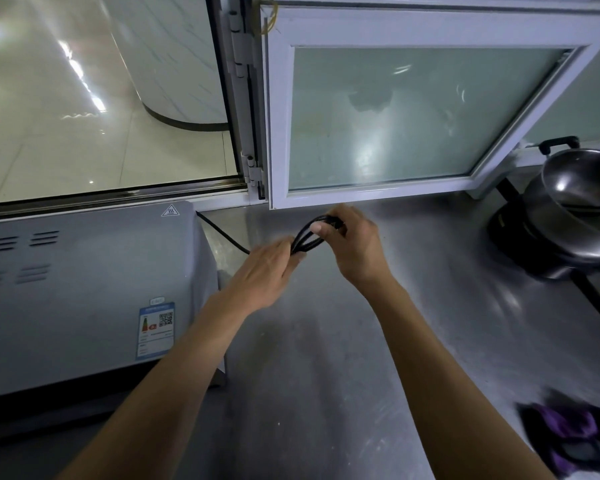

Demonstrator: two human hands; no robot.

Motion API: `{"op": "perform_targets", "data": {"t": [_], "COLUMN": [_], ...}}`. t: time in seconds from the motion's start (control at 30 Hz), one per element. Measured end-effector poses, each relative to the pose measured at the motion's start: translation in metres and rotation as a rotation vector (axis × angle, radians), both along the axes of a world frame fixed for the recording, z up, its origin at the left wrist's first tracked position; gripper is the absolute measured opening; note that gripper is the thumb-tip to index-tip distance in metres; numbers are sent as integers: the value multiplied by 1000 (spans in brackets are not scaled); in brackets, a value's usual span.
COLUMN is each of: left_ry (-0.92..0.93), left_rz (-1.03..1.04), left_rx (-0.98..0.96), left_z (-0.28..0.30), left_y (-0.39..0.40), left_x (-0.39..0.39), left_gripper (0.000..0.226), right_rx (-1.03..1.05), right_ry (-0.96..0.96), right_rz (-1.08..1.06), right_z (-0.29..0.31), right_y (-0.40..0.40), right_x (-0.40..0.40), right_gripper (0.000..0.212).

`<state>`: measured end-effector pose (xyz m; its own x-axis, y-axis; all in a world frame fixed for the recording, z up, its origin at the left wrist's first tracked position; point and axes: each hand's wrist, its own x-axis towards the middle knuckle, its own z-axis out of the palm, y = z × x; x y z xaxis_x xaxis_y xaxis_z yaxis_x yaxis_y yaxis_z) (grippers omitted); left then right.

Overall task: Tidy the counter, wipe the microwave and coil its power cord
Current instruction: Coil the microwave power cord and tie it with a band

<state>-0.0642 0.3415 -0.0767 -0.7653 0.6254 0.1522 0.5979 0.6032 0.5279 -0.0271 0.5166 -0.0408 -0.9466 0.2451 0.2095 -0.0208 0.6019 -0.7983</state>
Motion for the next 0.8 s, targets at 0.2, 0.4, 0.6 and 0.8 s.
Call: {"op": "perform_targets", "data": {"t": [0.2, 0.4, 0.6, 0.8], "left_ry": [-83, -46, 178, 299], "left_rz": [-5, -1, 38, 73], "left_rx": [-4, -55, -78, -87], "left_z": [-4, 3, -3, -8], "left_y": [-2, -5, -5, -5], "left_x": [-4, -7, -9, -4], "left_gripper": [22, 21, 21, 20], "right_rx": [-97, -160, -210, -248], "right_ry": [-19, -64, -41, -41], "right_rz": [-108, -205, -301, -338], "right_z": [0, 0, 4, 5], "right_y": [-13, -9, -3, -2], "right_x": [2, 2, 0, 1], "right_gripper": [33, 41, 55, 64]}}
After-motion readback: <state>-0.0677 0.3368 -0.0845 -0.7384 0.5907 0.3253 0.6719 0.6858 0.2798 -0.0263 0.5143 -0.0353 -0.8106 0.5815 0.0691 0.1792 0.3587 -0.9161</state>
